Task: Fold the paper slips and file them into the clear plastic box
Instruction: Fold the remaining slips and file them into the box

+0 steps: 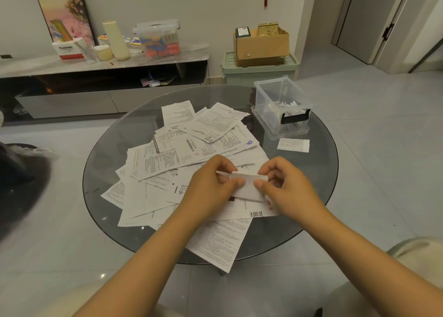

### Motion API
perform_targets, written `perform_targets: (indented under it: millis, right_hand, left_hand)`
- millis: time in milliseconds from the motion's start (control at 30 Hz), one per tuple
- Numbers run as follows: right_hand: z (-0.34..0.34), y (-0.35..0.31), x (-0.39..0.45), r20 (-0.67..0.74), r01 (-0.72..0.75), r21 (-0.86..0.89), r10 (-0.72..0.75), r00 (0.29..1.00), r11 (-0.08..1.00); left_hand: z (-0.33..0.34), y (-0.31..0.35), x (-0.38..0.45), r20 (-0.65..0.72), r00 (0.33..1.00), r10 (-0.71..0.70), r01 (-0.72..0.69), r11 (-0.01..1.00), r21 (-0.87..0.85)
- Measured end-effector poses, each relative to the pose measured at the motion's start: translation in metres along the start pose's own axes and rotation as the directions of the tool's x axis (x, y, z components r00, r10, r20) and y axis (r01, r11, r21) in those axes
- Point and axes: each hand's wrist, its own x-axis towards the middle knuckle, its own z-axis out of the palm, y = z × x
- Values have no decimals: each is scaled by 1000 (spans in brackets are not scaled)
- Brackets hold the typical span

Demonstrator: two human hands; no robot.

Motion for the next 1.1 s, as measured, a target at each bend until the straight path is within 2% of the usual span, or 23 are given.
perform_targets:
  millis: [67, 133, 233, 333, 433, 533, 600, 700, 833, 1100]
  right_hand:
    - [-5, -3, 0, -10, 52, 2, -52, 999, 999]
    - [-9, -5, -2, 15, 121, -35, -120, 993, 992]
    - [-11, -8, -3, 68, 180, -66, -175, 982, 981]
    - [-16, -10, 3, 76, 157, -93, -150, 986, 983]
    - [-32, -8, 18, -78, 74, -104, -83, 994, 992]
    - [-49, 5, 40, -236, -34, -222, -20, 971, 974]
    - [-54, 17, 54, -268, -89, -271, 14, 963, 958]
    - [-51, 31, 69, -228, -133, -331, 57, 972, 934]
    - [-46, 39, 75, -194, -160, -513, 68, 979, 843]
    - [-44, 34, 75, -91, -95, -654, 47, 995, 750]
  left_hand:
    - [2, 3, 1, -10, 1000, -27, 25, 989, -147]
    - [2, 6, 2, -17, 999, -27, 23, 978, -206]
    - [4, 8, 5, -21, 999, -38, 32, 972, -235]
    - [9, 12, 6, -26, 998, -57, 48, 967, -252]
    - [17, 17, 7, 8, 996, -88, 86, 952, -294]
    - [20, 18, 7, 15, 996, -91, 91, 959, -267]
    - [21, 17, 7, 13, 995, -99, 99, 960, -262]
    - [21, 17, 9, 9, 993, -117, 115, 960, -257]
    - [21, 17, 11, 8, 990, -139, 136, 958, -254]
    - [19, 15, 11, 6, 985, -172, 167, 952, -257]
